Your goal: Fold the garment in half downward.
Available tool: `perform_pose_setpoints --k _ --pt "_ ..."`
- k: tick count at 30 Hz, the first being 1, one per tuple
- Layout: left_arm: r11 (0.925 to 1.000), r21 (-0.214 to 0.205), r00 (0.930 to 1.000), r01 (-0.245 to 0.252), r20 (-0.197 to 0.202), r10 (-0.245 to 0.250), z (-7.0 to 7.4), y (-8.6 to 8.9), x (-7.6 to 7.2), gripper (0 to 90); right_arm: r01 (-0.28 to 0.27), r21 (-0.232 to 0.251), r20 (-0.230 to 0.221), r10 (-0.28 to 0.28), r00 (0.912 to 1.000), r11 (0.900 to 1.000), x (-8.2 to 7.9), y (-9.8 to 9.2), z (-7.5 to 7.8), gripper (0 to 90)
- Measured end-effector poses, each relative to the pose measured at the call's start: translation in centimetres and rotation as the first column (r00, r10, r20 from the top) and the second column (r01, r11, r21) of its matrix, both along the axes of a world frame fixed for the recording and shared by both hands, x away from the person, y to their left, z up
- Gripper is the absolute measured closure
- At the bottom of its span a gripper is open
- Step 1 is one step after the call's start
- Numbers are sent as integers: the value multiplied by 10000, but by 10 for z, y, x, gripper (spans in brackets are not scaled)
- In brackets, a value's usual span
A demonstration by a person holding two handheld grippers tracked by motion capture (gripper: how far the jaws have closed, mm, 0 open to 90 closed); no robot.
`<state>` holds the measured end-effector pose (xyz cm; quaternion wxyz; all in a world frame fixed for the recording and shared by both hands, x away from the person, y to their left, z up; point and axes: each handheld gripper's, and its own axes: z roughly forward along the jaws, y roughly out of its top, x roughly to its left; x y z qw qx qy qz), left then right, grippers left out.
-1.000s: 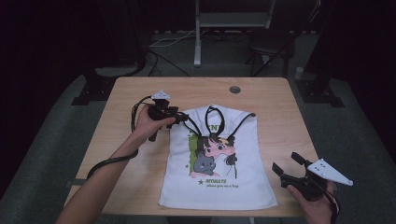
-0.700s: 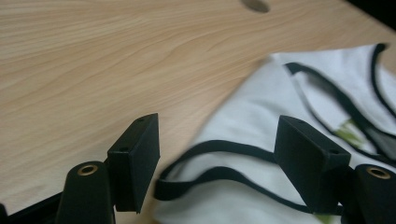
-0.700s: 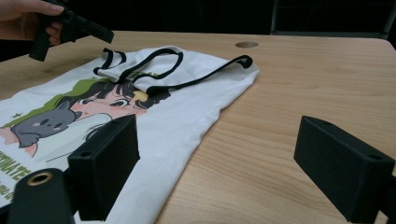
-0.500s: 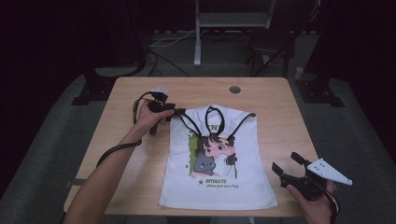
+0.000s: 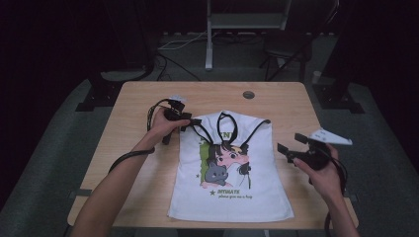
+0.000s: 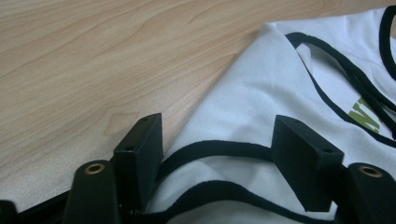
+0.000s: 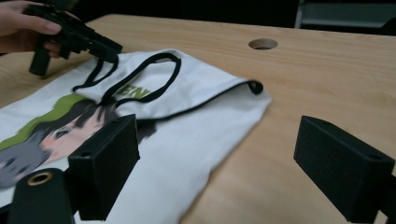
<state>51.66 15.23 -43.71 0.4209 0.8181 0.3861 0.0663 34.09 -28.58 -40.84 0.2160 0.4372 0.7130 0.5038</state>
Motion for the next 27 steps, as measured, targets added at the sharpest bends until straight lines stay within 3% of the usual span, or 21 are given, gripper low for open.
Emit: perform_pose_setpoints --k 3,4,5,6,9,12,17,21,23,27 --pt "9997 233 10000 15 -41 -14 2 -2 2 393 -183 46 -493 185 9986 9998 36 6 5 172" --pt "9997 233 10000 15 -41 -14 2 -2 2 424 -183 46 -493 185 9986 9998 36 6 5 172" --pt "9995 315 10000 19 -74 -17 2 -3 3 424 -325 -56 -811 319 9962 9995 59 9 9 243" --pt "9992 411 9999 31 -124 -26 4 -5 3 430 -329 -102 -944 318 9950 9994 68 10 10 245" --pt "9970 762 9998 128 -140 -117 6 -9 4 476 -468 126 -1635 482 9854 9988 101 14 11 308" --pt "9978 661 9998 53 -183 -41 5 -8 5 546 -593 -94 -2335 555 9708 9982 127 18 9 373" --pt "9987 495 10000 86 -36 -84 3 -3 6 632 -1088 -156 -3176 982 9431 9939 152 22 0 419" --pt "9988 429 9995 249 187 -257 1 -3 5 691 -1419 -414 -3568 1180 9267 9890 160 25 -9 459" --pt "9987 405 9991 324 260 -335 0 -3 5 716 -1670 -494 -3660 1377 9204 9847 161 28 -13 497" --pt "9984 422 9984 380 406 -398 -1 -5 4 785 -1856 -1023 -3723 1354 9182 9773 163 30 -17 600"
